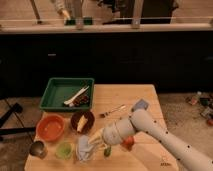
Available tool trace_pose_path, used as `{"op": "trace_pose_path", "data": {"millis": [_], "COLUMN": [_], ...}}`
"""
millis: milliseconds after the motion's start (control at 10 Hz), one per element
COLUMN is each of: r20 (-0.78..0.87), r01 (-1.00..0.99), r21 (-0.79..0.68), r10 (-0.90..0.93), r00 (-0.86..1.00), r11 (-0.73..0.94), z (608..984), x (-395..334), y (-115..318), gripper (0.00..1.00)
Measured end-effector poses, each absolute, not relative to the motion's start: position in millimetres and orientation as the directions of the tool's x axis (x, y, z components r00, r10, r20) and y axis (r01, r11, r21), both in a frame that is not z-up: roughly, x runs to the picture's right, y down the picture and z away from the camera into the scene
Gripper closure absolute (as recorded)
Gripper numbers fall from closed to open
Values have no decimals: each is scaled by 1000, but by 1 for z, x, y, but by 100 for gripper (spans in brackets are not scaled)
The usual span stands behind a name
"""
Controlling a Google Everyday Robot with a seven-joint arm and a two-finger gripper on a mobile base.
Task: Place towel in paper cup
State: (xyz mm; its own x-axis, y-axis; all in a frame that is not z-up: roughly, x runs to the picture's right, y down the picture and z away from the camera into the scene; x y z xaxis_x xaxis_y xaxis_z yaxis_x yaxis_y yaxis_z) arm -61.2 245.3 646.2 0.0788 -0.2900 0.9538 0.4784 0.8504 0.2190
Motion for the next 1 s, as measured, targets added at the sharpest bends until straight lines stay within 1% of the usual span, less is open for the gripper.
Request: {"op": "trace_pose_path", "data": {"millis": [600,1000], "r20": [964,968], "r01": [477,498], "r21": [185,191], "r10": [-253,-248], "r00": [83,49], "r11": [859,846], "z": [647,647], "x": [-57,-75], "y": [263,265], "gripper": [100,100]}}
